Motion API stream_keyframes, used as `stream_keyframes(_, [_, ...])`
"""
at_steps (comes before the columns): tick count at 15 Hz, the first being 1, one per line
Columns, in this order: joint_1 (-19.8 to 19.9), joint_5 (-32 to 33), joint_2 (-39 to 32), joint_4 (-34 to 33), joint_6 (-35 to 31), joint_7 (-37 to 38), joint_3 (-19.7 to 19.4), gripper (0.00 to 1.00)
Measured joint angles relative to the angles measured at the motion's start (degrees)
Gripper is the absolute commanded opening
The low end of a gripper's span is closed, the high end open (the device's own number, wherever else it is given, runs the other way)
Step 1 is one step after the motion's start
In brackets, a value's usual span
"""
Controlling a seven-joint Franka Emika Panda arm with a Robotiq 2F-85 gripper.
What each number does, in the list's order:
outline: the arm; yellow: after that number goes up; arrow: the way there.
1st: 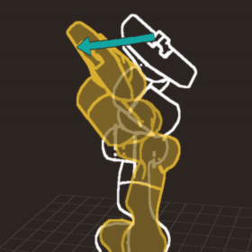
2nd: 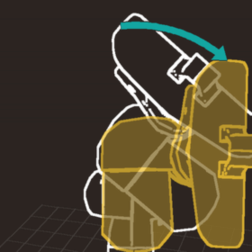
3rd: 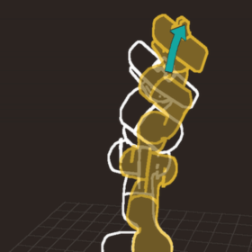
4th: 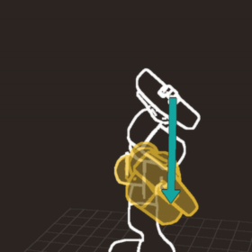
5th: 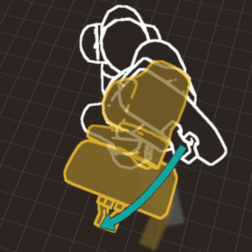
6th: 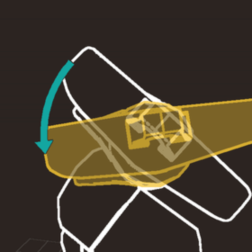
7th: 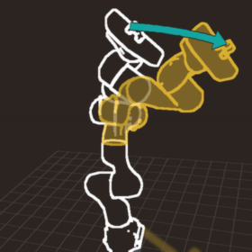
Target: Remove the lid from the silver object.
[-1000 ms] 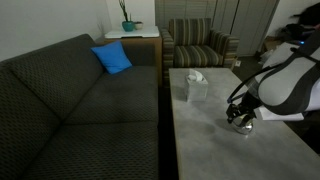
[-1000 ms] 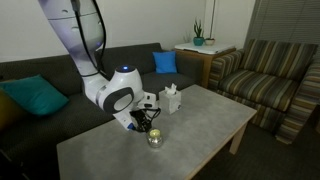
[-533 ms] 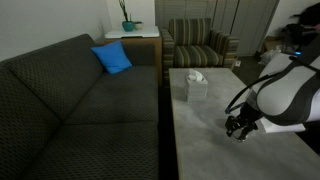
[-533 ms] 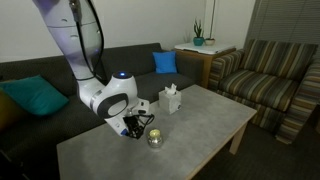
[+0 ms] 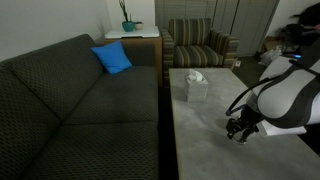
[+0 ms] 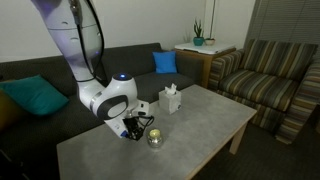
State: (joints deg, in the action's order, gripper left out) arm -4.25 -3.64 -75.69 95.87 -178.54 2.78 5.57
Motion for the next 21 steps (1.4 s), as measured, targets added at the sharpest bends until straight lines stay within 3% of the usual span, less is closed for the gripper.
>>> stream_keyframes(3, [0.0, 0.0, 0.0, 0.0, 0.0, 0.0, 0.0, 0.69])
stream_keyframes(4, [0.0, 0.0, 0.0, 0.0, 0.1, 0.0, 0.0, 0.44])
stream_keyframes(12, [-1.4, -0.1, -0.6, -0.3, 0.0, 1.0, -0.2, 0.44])
stream_keyframes(21, [-9.6, -0.7, -5.6, -5.1, 0.9, 7.9, -4.5, 0.44])
